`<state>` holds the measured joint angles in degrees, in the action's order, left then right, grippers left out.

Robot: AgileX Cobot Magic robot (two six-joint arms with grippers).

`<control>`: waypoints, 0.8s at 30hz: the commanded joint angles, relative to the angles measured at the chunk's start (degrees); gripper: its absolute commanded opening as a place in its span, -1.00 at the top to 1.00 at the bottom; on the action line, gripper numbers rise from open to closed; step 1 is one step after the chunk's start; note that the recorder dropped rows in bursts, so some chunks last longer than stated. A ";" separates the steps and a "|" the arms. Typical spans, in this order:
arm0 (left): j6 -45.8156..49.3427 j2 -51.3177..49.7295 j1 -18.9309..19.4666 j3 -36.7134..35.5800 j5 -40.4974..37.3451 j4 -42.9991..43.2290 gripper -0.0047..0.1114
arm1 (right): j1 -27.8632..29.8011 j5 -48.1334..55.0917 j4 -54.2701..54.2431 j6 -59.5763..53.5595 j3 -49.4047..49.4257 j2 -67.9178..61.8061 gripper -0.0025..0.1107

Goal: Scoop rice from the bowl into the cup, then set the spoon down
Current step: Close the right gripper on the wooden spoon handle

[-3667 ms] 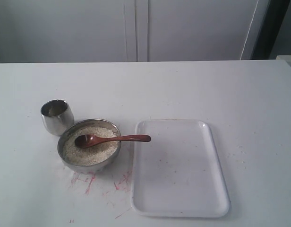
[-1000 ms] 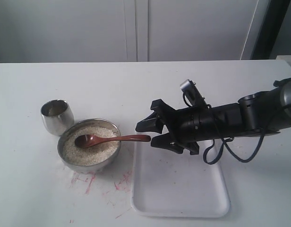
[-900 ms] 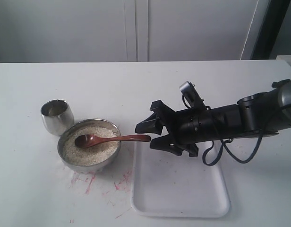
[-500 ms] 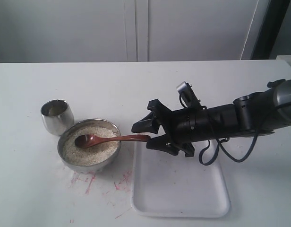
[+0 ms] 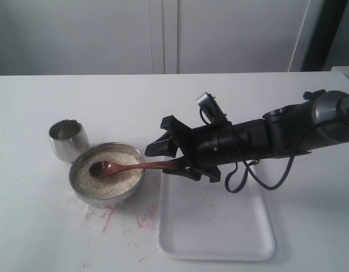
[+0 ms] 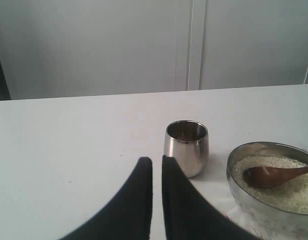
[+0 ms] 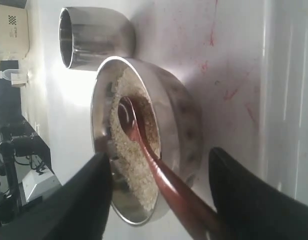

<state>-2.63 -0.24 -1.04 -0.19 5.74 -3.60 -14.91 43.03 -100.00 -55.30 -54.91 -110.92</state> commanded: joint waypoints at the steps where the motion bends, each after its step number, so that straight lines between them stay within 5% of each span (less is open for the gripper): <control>1: -0.09 0.24 -0.28 0.19 0.27 -0.22 0.67 | -0.04 1.05 0.06 0.09 -0.35 -0.61 0.00; 24: -0.09 0.24 -0.28 0.19 0.27 -0.22 0.67 | -0.04 4.27 0.06 0.09 -0.35 -0.61 0.62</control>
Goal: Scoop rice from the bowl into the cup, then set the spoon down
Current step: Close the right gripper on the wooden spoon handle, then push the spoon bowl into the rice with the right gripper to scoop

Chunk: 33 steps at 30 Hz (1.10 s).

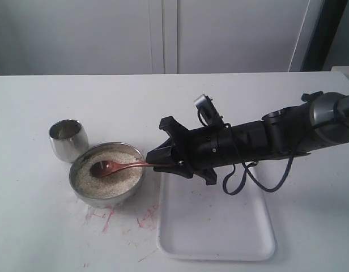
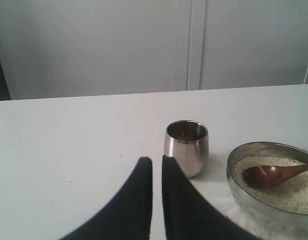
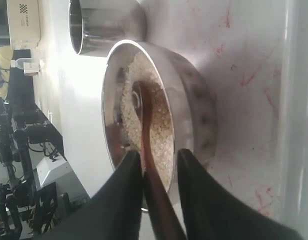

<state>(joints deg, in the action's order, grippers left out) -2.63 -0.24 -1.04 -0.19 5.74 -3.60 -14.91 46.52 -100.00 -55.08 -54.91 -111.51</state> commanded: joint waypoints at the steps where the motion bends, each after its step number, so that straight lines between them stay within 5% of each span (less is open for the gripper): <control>1: -0.09 0.24 -0.28 0.19 0.27 -0.22 0.67 | -0.04 0.78 0.06 -0.13 -0.35 -0.02 0.65; 11: -0.09 0.24 -0.28 0.19 0.27 -0.22 0.67 | -0.04 1.27 0.06 -0.81 -0.35 -0.02 0.91; 33: -0.09 0.24 -0.28 0.19 0.27 -0.22 0.67 | 0.07 3.38 0.06 -4.65 -0.44 4.94 0.96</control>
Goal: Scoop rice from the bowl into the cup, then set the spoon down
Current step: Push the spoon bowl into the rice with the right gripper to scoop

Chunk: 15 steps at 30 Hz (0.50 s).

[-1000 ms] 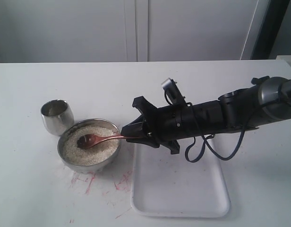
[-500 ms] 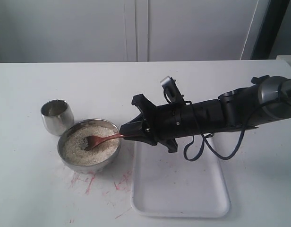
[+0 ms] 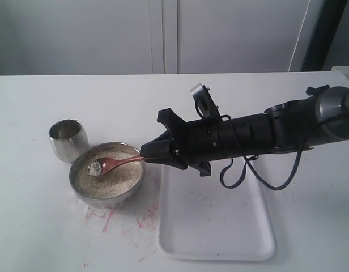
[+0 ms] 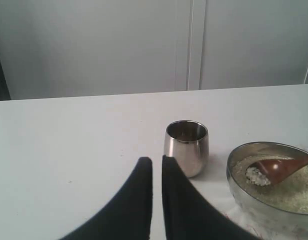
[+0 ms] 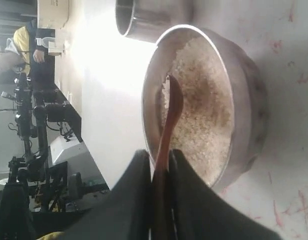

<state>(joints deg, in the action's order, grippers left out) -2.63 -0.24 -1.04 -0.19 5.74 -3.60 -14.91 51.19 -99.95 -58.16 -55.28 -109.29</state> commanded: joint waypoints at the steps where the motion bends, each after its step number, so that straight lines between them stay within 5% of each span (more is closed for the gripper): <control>1: -0.09 0.24 -0.28 0.19 0.27 -0.22 0.67 | 0.07 -1.89 0.43 -1.57 -0.07 3.26 0.96; 15: -0.09 0.24 -0.28 0.19 0.27 -0.22 0.67 | 0.07 -3.00 6.56 -11.34 -0.07 5.17 0.96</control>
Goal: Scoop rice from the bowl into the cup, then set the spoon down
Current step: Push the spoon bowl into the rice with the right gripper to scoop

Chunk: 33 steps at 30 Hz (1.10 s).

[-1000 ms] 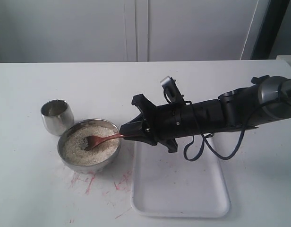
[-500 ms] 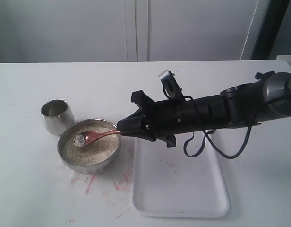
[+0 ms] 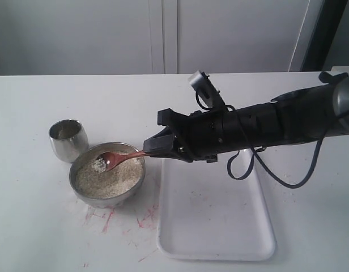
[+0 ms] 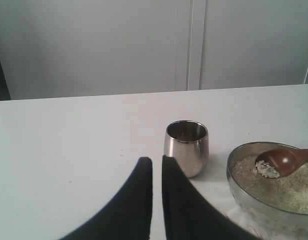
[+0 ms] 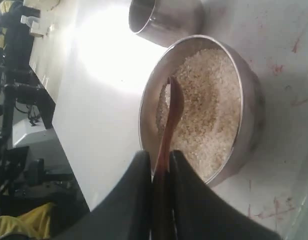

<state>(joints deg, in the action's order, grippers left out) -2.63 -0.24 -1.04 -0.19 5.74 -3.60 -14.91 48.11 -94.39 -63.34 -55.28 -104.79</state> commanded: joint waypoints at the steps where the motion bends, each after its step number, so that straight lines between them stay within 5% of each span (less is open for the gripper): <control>1: -0.09 0.24 -0.28 0.19 0.27 -0.22 0.67 | 0.07 0.08 1.14 -7.61 -0.07 0.67 0.96; 11: -0.09 0.24 -0.28 0.19 0.27 -0.22 0.67 | 0.07 -0.03 2.29 -23.84 -0.75 0.67 0.96; 33: -0.09 0.24 -0.28 0.19 0.27 -0.22 0.67 | -0.04 -6.87 15.55 -23.66 -4.98 2.29 0.96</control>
<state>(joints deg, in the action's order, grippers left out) -2.63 -0.24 -1.04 -0.19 5.74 -3.60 -14.91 41.25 -79.29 -87.46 -59.94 -103.07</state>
